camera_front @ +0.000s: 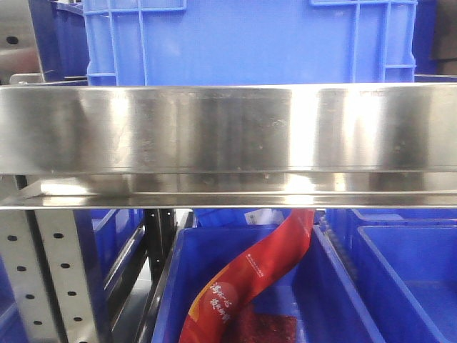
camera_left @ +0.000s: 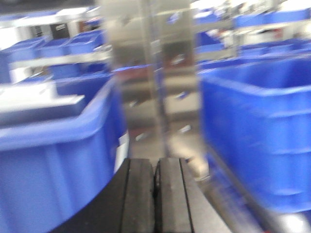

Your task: Grab PVC pipe and place in blue bin

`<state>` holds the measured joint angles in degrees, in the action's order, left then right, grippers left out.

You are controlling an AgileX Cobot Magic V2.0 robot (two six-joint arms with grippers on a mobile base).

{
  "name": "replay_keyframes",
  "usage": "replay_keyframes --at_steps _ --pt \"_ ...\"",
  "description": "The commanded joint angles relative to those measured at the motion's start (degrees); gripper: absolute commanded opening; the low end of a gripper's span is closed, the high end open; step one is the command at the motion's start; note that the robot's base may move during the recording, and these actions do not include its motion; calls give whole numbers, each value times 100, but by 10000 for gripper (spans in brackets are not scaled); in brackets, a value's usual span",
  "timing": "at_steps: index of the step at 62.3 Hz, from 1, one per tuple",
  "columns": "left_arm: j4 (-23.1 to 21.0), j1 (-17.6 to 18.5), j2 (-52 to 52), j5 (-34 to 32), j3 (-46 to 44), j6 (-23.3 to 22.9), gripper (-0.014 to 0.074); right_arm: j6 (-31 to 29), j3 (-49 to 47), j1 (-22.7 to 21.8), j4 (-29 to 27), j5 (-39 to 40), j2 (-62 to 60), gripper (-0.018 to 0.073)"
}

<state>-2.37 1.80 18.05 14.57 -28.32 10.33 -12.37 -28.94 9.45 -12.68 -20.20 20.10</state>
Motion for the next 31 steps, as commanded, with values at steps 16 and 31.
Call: replay_keyframes --at_steps 16,31 --pt "19 -639 -25 -191 149 -47 -111 -12 5 -42 42 110 -24 -154" --pt "19 -650 -227 -411 669 -47 -111 -12 5 -42 42 110 -24 -154"
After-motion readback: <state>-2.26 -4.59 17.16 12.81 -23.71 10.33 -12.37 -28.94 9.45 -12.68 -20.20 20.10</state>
